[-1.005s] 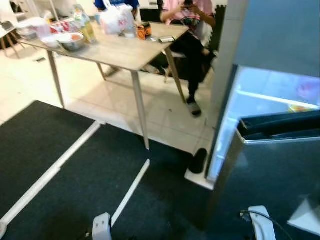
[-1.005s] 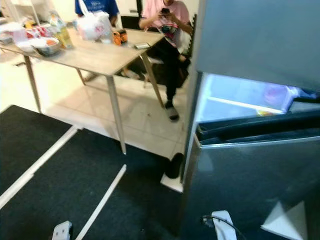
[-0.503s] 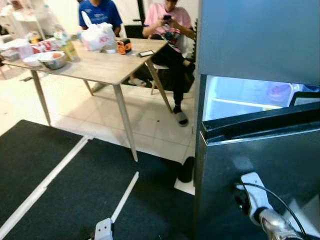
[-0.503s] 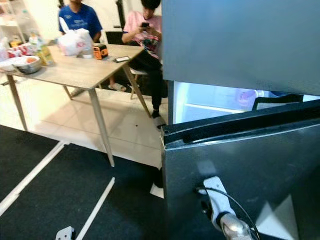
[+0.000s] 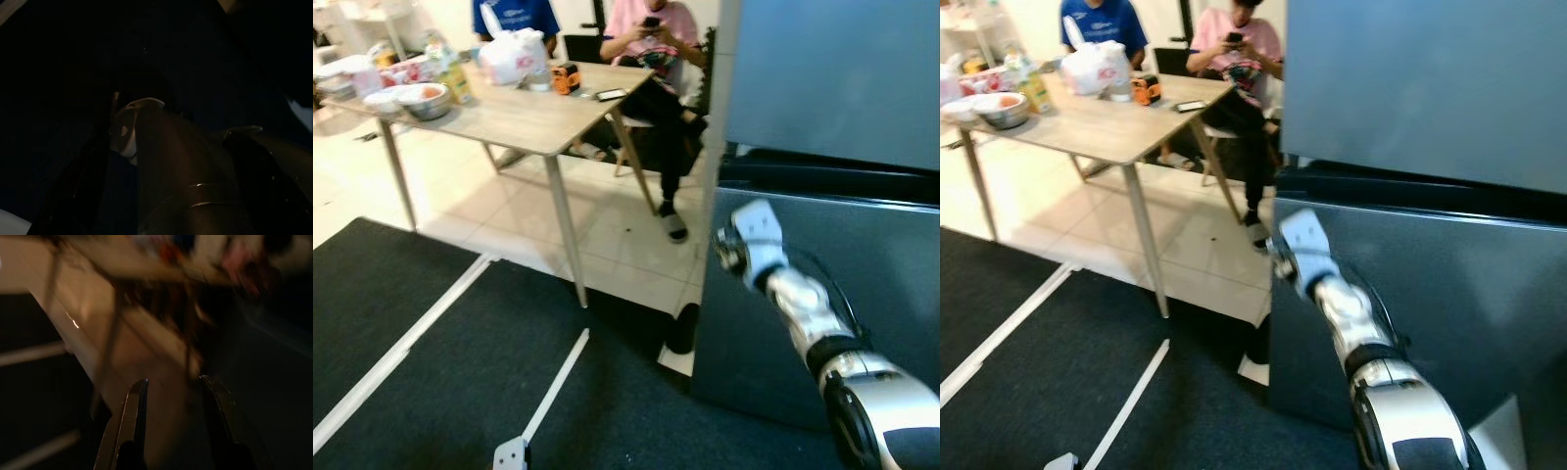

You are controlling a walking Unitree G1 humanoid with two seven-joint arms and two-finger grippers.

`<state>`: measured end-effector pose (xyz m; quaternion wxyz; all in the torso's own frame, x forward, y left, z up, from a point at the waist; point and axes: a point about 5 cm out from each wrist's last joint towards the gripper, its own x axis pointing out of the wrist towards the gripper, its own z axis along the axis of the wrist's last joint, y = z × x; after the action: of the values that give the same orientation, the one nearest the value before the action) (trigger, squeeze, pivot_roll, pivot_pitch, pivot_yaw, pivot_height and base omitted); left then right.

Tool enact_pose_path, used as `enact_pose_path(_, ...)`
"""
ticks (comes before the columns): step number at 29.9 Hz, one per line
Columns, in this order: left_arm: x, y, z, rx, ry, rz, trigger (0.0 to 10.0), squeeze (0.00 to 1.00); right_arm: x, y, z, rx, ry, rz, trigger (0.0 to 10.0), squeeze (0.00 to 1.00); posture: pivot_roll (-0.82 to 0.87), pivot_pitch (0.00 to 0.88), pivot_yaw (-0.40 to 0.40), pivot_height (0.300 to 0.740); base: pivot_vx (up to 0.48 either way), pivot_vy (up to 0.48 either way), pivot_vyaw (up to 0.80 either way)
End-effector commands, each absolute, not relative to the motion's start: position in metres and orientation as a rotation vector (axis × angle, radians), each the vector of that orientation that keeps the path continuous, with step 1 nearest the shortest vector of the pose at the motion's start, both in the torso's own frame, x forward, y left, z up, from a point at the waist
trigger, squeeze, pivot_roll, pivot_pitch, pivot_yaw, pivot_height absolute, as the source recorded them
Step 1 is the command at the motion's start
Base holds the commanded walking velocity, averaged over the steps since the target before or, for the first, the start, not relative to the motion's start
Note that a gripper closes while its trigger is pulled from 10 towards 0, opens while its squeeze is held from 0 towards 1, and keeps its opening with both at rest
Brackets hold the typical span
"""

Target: Restocking fridge

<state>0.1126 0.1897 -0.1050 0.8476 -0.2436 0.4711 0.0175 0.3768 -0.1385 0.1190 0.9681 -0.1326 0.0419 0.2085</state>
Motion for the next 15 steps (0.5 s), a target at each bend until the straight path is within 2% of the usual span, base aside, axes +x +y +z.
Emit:
enact_pose_path(1, 0.107, 0.195, -0.106, -0.519, 1.003, 0.062, 10.0, 0.00, 0.370, -0.140, 0.103, -0.243, 0.141, 0.423, 10.0, 0.00, 0.03, 0.000, 0.036, 0.740, 0.000, 0.000, 0.00)
enact_pose_path(5, 0.105, 0.195, -0.106, -0.486, 1.013, 0.052, 10.0, 0.00, 0.321, -0.148, 0.028, -0.222, 0.400, 0.429, 10.0, 0.00, 0.02, 0.000, 0.043, 0.740, 0.000, 0.000, 0.00)
enact_pose_path(6, 0.105, 0.195, -0.106, -0.486, 1.013, 0.052, 10.0, 0.00, 0.321, -0.148, 0.028, -0.222, 0.400, 0.429, 10.0, 0.00, 0.02, 0.000, 0.043, 0.740, 0.000, 0.000, 0.00)
enact_pose_path(7, 0.106, 0.197, -0.106, -0.470, 1.013, 0.050, 10.0, 0.00, 0.302, -0.154, 0.006, -0.218, 0.481, 0.399, 10.0, 0.00, 0.01, 0.000, 0.052, 0.740, 0.000, 0.000, 0.00)
enact_pose_path(8, 0.106, 0.197, -0.106, -0.470, 1.013, 0.050, 10.0, 0.00, 0.302, -0.154, 0.006, -0.218, 0.481, 0.399, 10.0, 0.00, 0.01, 0.000, 0.052, 0.740, 0.000, 0.000, 0.00)
enact_pose_path(9, 0.108, 0.199, -0.105, -0.444, 1.013, 0.050, 10.0, 0.00, 0.280, -0.164, -0.015, -0.214, 0.569, 0.352, 10.0, 0.00, 0.01, 0.000, 0.056, 0.740, 0.000, 0.000, 0.00)
enact_pose_path(12, 0.109, 0.200, -0.105, -0.426, 1.012, 0.050, 10.0, 0.00, 0.264, -0.170, -0.029, -0.212, 0.628, 0.320, 10.0, 0.00, 0.01, 0.000, 0.058, 0.740, 0.000, 0.000, 0.00)
enact_pose_path(15, 0.119, 0.209, -0.101, -0.362, 0.985, 0.079, 10.0, 0.00, 0.210, -0.192, -0.067, -0.174, 0.856, 0.197, 10.0, 0.00, 0.01, 0.000, 0.055, 0.740, 0.000, 0.000, 0.00)
